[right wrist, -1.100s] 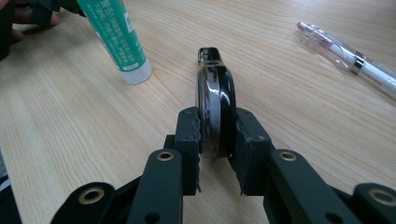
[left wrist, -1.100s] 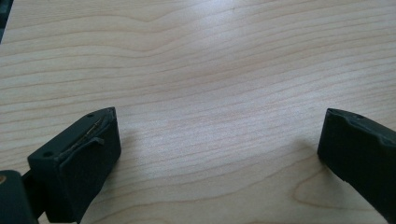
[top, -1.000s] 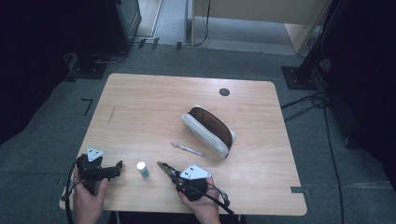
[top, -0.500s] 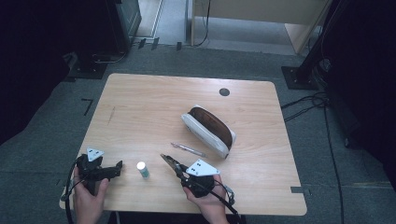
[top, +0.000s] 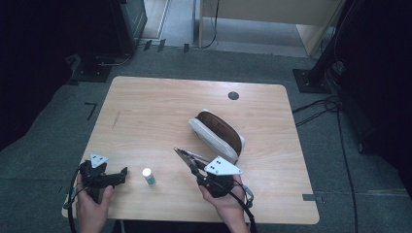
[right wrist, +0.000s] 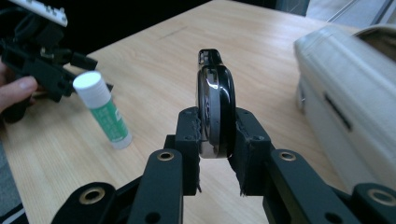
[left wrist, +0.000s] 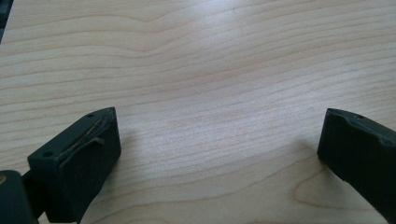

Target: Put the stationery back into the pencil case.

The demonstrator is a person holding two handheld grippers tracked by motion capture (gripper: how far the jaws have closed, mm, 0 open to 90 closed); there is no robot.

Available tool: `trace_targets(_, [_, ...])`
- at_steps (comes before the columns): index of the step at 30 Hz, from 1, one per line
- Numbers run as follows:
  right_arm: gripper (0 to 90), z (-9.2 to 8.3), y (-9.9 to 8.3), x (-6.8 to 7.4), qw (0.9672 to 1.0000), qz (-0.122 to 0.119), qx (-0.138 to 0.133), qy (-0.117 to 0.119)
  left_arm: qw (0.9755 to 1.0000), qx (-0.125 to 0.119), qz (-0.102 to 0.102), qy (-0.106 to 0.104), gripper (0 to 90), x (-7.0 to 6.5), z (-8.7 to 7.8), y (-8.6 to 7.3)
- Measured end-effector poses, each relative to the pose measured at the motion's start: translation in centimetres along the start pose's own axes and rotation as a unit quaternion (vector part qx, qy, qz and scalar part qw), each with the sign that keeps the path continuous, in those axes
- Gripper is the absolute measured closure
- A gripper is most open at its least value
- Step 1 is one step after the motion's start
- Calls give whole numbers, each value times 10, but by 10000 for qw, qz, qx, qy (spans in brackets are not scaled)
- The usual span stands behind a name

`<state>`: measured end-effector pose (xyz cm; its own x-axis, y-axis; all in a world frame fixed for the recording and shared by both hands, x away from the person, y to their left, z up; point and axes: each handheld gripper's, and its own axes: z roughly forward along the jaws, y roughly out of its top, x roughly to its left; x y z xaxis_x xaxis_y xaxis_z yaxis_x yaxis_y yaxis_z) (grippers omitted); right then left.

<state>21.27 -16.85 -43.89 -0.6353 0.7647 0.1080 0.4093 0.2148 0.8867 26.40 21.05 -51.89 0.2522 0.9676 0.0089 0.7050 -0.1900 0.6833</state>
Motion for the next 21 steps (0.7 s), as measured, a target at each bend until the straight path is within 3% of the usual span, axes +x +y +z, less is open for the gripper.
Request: trace_targets(21, [742,-39,39,-42,9978,-36,-369,-557,10000,3,3,1,0,0,0,0])
